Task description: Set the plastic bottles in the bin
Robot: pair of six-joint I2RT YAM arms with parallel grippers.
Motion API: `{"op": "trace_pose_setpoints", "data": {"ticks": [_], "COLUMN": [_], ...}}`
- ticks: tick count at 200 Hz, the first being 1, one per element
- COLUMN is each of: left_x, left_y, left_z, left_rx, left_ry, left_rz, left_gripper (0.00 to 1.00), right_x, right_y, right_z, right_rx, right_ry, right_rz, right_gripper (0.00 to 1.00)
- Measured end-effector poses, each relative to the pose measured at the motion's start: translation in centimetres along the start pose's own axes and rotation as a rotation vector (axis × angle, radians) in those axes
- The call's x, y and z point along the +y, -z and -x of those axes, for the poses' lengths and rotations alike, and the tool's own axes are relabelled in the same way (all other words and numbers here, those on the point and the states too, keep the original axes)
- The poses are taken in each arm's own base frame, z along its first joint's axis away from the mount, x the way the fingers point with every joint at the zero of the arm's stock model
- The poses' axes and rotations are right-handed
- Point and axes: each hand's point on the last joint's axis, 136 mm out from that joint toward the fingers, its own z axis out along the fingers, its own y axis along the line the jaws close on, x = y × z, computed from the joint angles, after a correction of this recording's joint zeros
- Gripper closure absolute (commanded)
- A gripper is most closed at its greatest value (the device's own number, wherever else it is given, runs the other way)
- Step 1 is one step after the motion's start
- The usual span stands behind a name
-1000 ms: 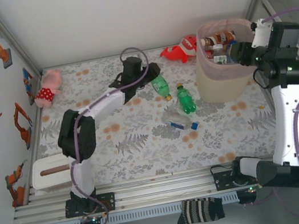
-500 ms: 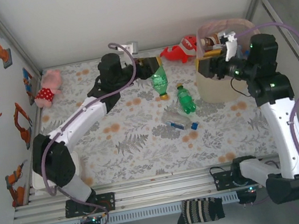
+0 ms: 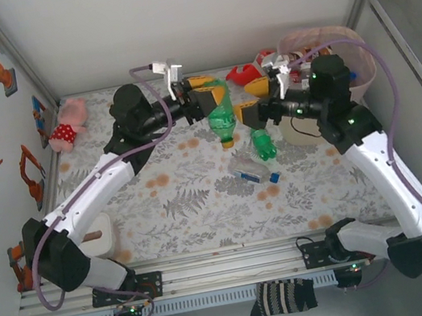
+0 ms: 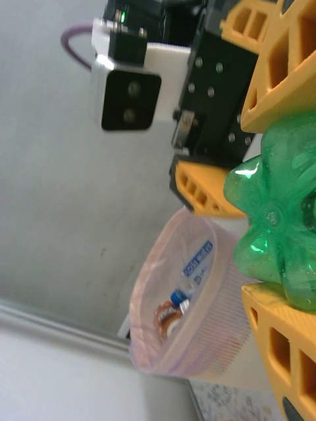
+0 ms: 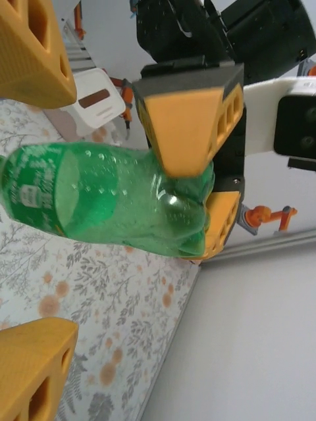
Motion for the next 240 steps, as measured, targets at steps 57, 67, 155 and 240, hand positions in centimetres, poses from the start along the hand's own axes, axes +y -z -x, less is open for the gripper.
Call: {"op": "trace_pose_setpoints", "data": {"ticks": [57, 67, 155, 240], "left_x": [-2.2, -2.3, -2.5, -1.5], "left_y": [0.3, 0.2, 0.2, 2.7], "left_z": [0.5, 0.5, 0.6, 0.7], "left_rx": [0.0, 0.001, -0.003, -0.041], "left_ry": [-0.039, -0.041, -0.047, -0.063], "left_rz": [-0.089, -0.095, -0.102, 0.03], "left_gripper": [0.64, 0.64, 0.37, 0.24], "right_x": [2.1, 2.3, 3.1, -4.9], "right_y": [-4.0, -4.4, -4.7, -1.4], "right_z": [-1.2, -1.4, -1.2, -0.3], "right_rx": [0.035, 0.039, 0.032, 0.005], "right_ry": [-0.019, -0.029, -0.056, -0.176], "right_rz": [0.125, 0.137, 0.167, -0.108], "right_gripper": [0.2, 0.23, 0.45, 0.48]}}
